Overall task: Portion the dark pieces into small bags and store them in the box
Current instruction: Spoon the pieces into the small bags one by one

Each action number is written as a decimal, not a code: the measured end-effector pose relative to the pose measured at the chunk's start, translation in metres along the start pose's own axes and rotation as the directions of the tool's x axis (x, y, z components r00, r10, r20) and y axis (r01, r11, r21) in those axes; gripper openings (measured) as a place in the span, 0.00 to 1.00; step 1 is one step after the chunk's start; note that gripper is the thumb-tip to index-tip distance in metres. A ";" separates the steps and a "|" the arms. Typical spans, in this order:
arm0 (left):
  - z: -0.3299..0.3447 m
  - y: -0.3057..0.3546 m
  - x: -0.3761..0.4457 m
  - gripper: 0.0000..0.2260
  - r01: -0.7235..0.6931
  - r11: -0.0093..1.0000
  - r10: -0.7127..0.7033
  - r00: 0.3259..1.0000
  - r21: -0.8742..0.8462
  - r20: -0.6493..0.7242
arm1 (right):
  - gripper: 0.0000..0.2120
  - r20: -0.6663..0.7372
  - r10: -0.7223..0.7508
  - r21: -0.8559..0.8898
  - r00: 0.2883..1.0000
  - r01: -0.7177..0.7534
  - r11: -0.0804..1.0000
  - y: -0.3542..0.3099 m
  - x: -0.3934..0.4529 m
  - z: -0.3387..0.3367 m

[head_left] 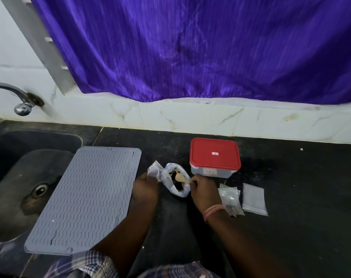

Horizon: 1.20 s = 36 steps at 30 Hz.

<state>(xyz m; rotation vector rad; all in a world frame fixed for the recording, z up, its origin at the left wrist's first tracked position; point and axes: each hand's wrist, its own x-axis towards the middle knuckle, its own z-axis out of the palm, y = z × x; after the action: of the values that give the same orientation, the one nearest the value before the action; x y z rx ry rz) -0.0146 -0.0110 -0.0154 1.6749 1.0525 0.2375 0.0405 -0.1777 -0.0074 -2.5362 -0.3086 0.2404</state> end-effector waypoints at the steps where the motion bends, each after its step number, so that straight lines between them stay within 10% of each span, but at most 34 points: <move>1: 0.000 -0.001 0.001 0.09 0.010 1.000 -0.011 1.000 -0.023 -0.010 | 0.08 -0.001 -0.039 -0.032 0.999 0.039 0.999 -0.003 0.002 -0.004; 11: 0.052 -0.015 -0.007 0.33 0.100 0.992 -0.100 0.995 0.079 -0.012 | 0.07 0.071 -0.299 -0.202 0.952 0.307 0.930 -0.009 -0.001 -0.008; 21: 0.068 -0.018 0.006 0.15 0.003 0.875 0.024 0.998 0.484 -0.050 | 0.08 0.001 -0.281 -0.166 0.960 0.277 0.946 -0.002 -0.012 -0.002; 28: 0.071 -0.027 0.005 0.13 -0.033 0.959 0.054 0.996 0.282 -0.067 | 0.10 0.034 -0.180 -0.189 0.983 0.183 0.965 0.005 -0.003 -0.006; 36: 0.066 -0.037 0.000 0.11 -0.045 0.996 0.042 0.998 0.079 0.041 | 0.09 -0.056 0.121 0.204 0.991 -0.107 0.973 0.021 -0.002 0.004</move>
<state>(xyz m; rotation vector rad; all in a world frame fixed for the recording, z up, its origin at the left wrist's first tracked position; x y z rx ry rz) 0.0075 -0.0549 -0.0733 1.7691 1.0088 0.1922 0.0415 -0.1934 -0.0222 -2.3588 -0.1056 0.2174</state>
